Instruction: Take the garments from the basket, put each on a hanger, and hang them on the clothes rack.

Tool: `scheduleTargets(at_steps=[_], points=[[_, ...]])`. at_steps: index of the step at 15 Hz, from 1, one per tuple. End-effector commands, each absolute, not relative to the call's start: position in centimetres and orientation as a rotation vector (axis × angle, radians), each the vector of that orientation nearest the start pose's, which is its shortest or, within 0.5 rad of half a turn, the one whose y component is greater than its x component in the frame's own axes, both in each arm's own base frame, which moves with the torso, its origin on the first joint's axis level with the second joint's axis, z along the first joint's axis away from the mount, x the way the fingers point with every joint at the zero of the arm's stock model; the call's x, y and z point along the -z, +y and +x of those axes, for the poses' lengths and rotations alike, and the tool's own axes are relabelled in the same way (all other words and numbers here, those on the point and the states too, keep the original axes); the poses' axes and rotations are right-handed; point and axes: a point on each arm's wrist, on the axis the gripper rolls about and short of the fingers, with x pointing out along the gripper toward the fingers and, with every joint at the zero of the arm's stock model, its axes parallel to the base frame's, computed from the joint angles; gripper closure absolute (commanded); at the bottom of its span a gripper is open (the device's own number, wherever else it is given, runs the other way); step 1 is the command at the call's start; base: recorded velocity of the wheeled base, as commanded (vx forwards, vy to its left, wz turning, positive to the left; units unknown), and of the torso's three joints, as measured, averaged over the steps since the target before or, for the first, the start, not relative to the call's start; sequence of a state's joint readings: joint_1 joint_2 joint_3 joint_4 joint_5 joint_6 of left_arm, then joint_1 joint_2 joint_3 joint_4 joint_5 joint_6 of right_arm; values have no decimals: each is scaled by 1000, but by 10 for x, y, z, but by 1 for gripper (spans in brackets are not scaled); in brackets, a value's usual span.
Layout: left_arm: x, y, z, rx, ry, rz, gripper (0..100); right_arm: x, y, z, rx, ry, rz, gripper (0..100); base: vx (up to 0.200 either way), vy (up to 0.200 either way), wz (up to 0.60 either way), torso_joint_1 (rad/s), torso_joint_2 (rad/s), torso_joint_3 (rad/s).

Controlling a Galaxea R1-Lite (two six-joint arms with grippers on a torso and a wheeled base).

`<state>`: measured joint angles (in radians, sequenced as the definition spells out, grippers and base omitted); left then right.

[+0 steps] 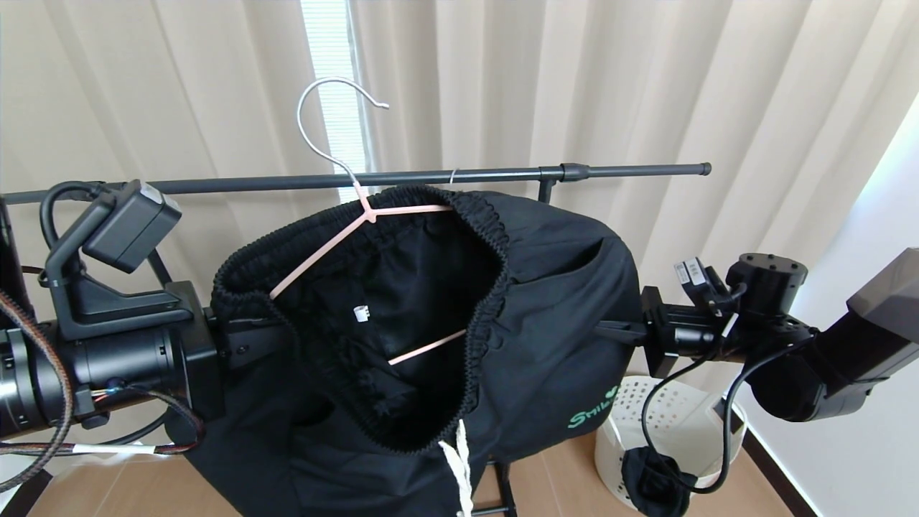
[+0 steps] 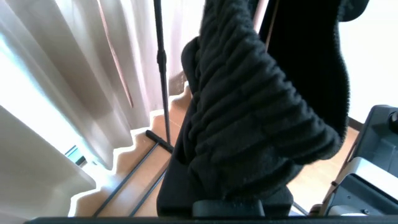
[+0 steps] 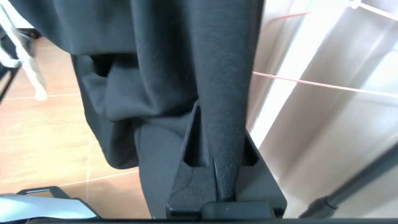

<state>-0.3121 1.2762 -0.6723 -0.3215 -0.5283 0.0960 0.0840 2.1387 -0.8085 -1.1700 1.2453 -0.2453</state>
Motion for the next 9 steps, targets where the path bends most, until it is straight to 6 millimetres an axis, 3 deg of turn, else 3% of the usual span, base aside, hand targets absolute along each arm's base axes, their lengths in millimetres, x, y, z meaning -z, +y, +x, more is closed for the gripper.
scheduleTargets(at_steps=[1, 9], points=[[-225, -66, 180, 826, 238, 51, 100, -85, 46, 364, -1318, -15, -108, 100, 0, 0, 0, 0, 0, 0], [-221, -60, 177, 800, 247, 47, 100, -86, 44, 367, -1311, 13, -69, 100, 0, 0, 0, 0, 0, 0]])
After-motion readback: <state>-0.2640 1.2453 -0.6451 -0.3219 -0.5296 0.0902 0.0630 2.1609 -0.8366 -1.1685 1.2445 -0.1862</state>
